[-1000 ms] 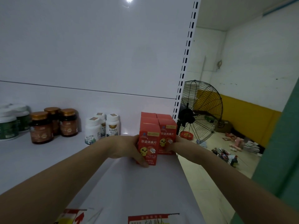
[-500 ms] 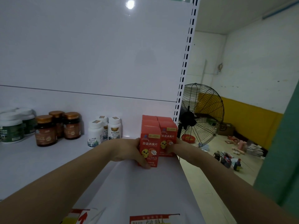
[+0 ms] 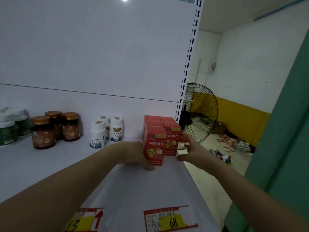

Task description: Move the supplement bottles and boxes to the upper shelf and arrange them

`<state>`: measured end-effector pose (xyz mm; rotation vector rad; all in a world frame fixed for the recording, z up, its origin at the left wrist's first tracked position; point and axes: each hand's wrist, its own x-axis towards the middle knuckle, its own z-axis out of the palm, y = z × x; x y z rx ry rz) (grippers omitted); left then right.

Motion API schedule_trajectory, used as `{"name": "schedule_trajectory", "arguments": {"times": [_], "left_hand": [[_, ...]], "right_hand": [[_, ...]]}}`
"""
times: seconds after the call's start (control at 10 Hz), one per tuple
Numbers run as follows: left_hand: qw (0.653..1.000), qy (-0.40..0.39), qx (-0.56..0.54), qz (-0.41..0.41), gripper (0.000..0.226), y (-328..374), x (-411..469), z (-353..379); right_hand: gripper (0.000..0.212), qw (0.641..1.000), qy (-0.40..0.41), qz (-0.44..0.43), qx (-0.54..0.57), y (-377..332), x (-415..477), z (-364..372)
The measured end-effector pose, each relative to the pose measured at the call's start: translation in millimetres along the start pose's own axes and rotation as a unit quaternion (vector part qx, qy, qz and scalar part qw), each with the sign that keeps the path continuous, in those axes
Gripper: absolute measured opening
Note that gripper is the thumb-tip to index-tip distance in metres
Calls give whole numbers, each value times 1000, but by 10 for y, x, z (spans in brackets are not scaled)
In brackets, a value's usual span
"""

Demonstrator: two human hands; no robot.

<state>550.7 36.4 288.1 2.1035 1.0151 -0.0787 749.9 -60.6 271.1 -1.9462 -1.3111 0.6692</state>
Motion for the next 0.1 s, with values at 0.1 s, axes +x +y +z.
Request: {"name": "schedule_trajectory", "arguments": {"times": [0.1], "left_hand": [[996,56,62,-23,75,96,-239,36]], "right_hand": [[66,988,59,30,-140,-127,-220,-23]]}}
